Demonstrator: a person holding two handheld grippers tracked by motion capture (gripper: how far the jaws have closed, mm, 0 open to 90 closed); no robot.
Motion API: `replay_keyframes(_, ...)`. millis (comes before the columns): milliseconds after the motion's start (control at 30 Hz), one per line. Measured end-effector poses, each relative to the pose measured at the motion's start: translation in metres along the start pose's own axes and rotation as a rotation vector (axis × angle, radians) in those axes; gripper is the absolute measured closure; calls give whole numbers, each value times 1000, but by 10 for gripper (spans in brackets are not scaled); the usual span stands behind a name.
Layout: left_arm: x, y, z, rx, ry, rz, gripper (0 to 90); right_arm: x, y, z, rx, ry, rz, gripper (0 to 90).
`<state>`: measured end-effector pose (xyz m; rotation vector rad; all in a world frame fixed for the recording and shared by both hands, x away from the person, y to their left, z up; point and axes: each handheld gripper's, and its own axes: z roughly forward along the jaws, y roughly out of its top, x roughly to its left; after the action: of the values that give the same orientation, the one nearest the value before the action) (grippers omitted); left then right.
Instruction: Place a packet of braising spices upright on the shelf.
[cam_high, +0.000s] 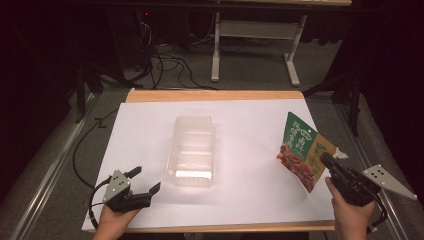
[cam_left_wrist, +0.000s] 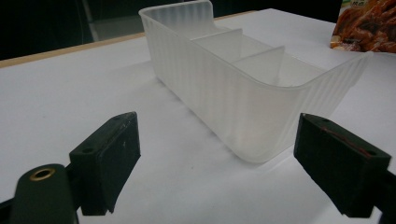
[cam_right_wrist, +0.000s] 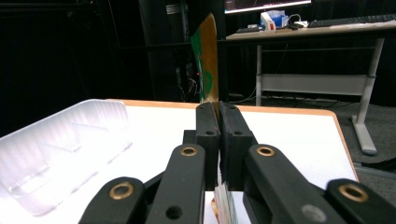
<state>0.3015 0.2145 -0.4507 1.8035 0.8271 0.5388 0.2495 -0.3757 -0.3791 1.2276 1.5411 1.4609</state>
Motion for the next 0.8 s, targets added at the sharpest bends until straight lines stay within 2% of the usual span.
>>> replay_keyframes(100, 0, 0, 0, -1, 1, 2, 153, -3, -3, 1, 17, 6, 2, 844)
replay_keyframes(233, 0, 0, 0, -2, -1, -1, 153, -5, -9, 8, 68, 17, 0, 790)
replay_keyframes(400, 0, -1, 1, 1, -6, 0, 153, -2, -14, 17, 123, 10, -28, 743)
replay_keyframes(500, 0, -1, 0, 2, -9, 1, 153, -2, -17, 20, 143, 9, -38, 742)
replay_keyframes(700, 0, 0, -1, 0, -10, -2, 153, -9, -23, 23, 182, 14, -18, 751)
replay_keyframes(800, 0, 0, -1, -1, -10, -2, 153, -10, -24, 24, 193, 1, -14, 767)
